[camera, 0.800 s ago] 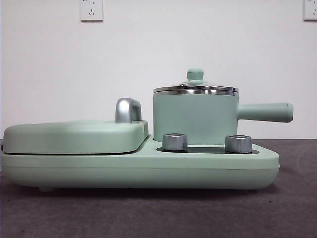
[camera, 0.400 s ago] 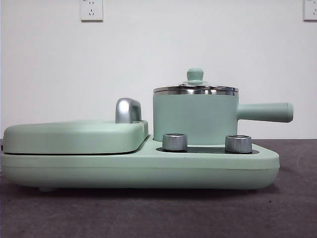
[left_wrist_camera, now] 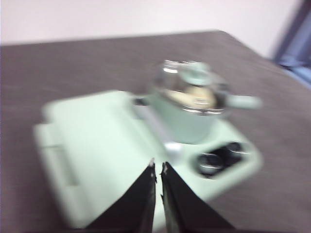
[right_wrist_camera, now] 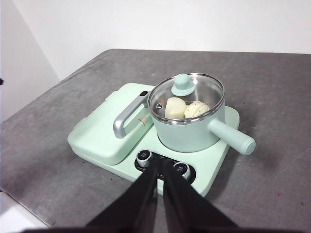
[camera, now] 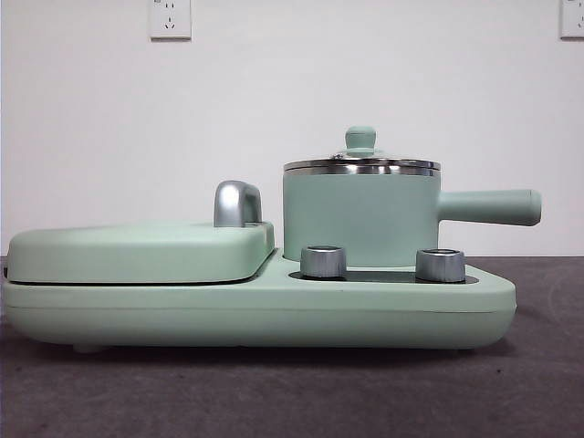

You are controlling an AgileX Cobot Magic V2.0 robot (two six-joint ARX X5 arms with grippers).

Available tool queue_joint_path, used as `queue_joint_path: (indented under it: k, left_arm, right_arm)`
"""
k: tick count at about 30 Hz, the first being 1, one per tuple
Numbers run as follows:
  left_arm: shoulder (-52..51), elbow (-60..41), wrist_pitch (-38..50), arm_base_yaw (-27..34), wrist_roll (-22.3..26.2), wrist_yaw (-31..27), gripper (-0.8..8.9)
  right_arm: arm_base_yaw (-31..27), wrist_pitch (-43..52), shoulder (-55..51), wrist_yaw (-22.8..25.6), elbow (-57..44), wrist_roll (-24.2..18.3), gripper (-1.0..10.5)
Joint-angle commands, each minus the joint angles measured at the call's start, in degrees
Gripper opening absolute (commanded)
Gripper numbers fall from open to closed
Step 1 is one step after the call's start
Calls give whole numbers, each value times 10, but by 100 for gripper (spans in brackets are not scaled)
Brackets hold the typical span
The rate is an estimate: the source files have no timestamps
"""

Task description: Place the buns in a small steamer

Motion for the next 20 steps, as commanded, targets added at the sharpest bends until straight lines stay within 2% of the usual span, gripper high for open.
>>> queue_joint_path:
  k: [1,4,8,10,14,20]
  left_arm:
    - [-40,-93,76,66,100,1,21]
    - [-105,-203,174,128,94,1,21]
    - [-193,-326,253,189,41,1,20]
    - [-227,-369,271,203,24,-2,20]
    - [-277,-419,275,217,22,-18,21]
    - [-283,-453,277,222,20,-43,21]
  right_arm:
    - [3,5,2,0,6,-3,19]
    - [3,5,2,0,6,-3,19]
    - [3,5,2,0,6,-2,19]
    - [3,5,2,0,6,-3,19]
    - [3,5,2,0,6,-3,19]
    - [3,5,2,0,6,-3,19]
